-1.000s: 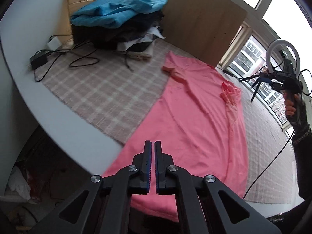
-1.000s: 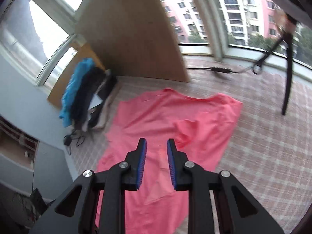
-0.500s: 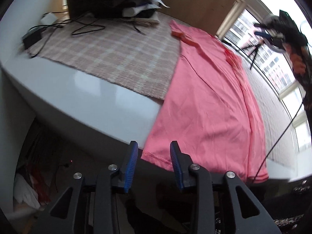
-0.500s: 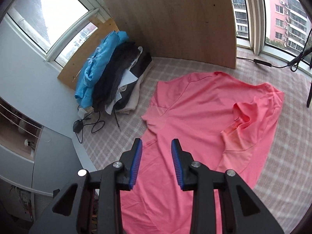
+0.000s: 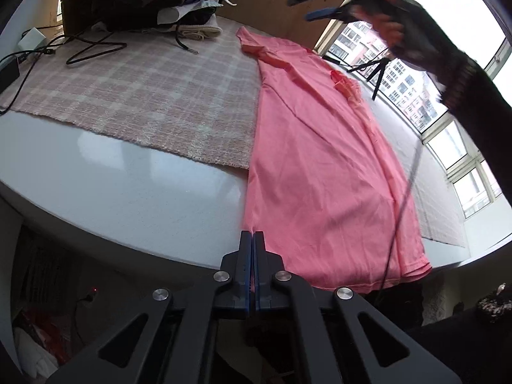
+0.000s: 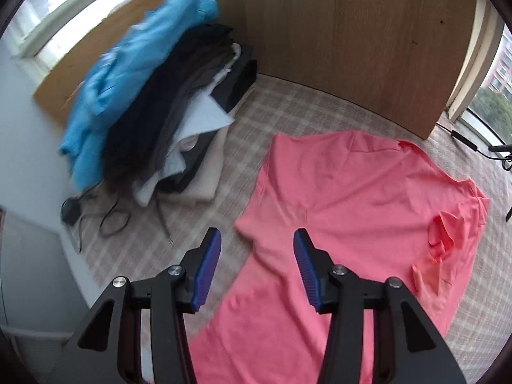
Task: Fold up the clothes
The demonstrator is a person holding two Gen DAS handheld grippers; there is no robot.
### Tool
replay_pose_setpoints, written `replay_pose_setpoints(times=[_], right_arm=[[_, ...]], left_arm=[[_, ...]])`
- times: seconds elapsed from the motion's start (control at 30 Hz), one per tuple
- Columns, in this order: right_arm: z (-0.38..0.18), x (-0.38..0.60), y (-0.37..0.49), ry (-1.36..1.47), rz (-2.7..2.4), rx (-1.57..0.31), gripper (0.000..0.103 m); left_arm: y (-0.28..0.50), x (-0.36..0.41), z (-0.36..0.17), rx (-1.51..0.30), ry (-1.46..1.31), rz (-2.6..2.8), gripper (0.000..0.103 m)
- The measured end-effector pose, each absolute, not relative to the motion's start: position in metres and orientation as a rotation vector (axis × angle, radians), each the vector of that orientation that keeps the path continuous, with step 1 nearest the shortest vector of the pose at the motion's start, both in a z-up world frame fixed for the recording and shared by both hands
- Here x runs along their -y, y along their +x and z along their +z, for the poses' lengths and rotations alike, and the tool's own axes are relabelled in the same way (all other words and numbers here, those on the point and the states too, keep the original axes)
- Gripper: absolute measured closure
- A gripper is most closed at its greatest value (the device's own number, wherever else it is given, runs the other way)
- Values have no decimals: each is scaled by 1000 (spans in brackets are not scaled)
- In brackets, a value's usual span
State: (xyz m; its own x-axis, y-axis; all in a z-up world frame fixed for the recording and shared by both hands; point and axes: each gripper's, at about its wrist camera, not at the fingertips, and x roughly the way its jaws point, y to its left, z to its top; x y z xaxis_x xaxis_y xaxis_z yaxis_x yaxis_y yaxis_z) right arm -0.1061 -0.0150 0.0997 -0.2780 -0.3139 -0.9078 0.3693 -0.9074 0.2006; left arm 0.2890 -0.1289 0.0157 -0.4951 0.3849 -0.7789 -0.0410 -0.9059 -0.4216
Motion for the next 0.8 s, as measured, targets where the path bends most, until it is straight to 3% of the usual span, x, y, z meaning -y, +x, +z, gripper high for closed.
replay_pose_setpoints(times=[0.1,0.53,0.57,0.67,0.8], right_arm=[[72,34,-147,1645,-2196,36,56],[-4,86,-228,1836,-2287,-214,57],[-4,85,-227,1833,-2280,-231,59],[-2,79,-227,1827,-2247,-245,97],[19,53,-231,1766,-2246,-134,100]], left_arm=[[289,131,16,550,-1391,2460,103],[285,141,17,672,-1334,2421,103],[285,142,17,679,-1333,2419,103],[286,143,18,681,-1327,2427,103],[290,140,28,690,-1295,2457,103]])
